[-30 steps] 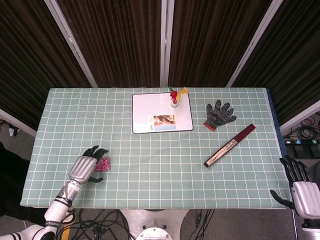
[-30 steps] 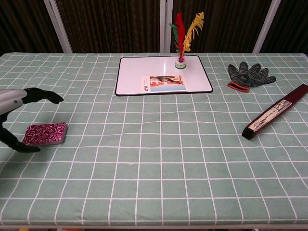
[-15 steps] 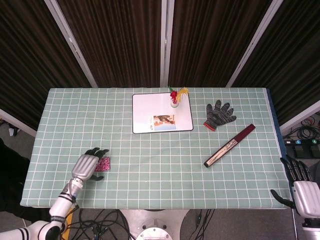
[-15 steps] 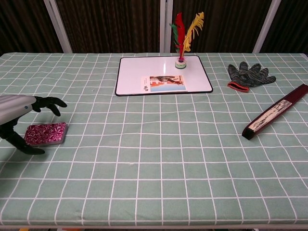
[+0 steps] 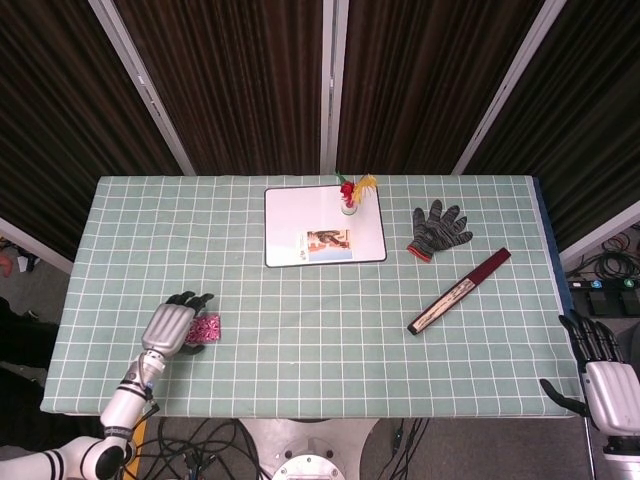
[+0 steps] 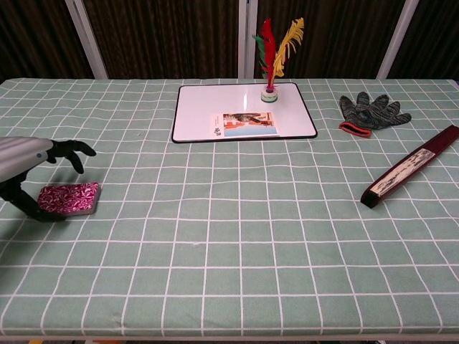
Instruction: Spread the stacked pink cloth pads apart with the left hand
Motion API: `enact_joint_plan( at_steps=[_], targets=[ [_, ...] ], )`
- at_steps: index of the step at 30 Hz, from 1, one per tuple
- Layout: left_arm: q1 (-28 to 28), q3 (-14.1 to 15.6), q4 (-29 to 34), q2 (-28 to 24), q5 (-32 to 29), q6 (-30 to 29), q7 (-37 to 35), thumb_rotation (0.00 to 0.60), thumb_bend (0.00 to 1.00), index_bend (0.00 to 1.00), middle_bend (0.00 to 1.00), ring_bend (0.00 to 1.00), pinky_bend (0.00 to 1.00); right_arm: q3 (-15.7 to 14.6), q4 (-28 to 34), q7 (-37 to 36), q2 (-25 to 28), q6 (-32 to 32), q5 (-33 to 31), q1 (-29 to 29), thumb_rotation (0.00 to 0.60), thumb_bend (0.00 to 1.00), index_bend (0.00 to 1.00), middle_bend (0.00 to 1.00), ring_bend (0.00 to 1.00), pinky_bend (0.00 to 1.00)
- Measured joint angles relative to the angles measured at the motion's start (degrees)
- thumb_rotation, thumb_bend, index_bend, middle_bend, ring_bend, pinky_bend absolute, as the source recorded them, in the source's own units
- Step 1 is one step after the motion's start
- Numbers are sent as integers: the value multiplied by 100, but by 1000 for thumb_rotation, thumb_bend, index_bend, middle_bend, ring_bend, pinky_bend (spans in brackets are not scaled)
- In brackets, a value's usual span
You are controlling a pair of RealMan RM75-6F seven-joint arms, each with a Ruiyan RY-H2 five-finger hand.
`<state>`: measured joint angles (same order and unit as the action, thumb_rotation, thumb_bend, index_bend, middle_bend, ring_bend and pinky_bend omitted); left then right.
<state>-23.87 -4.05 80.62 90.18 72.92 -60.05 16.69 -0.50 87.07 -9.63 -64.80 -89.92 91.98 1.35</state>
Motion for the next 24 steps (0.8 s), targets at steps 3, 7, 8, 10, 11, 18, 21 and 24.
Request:
enact_joint_plan(
  at_steps=[3,7,8,10,11,18,21,24],
  targets=[
    [13,25,-11,0,-25,-21,9,600,133,171,288,156,238,-1,10,12,3,15,-7,-5,600,106,0,0,0,0],
    [35,45,-27,18,-15,-93,-22,600,133,180,306,173,253,-6,11,29,-10,26,-7,-6,600,105,0,0,0,0],
    [37,49,-34,23,-8,-111,-35,600,135,182,309,173,253,-7,8,29,-14,30,-10,-6,600,105,0,0,0,0],
    [36,54,-49,30,-2,-121,-45,600,137,184,315,173,254,-8,-1,28,-23,47,-18,-10,600,105,0,0,0,0],
    [33,56,-59,36,-4,-123,-45,600,139,185,318,174,254,-9,-5,28,-26,56,-22,-12,600,106,0,0,0,0],
    [7,66,-124,72,-40,-101,-41,600,150,198,338,173,254,-15,-7,31,-21,113,-71,-17,600,105,0,0,0,0],
    [4,57,-146,88,-55,-121,-45,600,159,207,347,176,255,-13,-5,29,-13,130,-93,-17,600,106,0,0,0,0],
    [2,54,-179,104,-68,-139,-23,600,164,212,356,187,262,-16,7,41,-10,157,-102,-23,600,106,0,0,0,0]
  ],
)
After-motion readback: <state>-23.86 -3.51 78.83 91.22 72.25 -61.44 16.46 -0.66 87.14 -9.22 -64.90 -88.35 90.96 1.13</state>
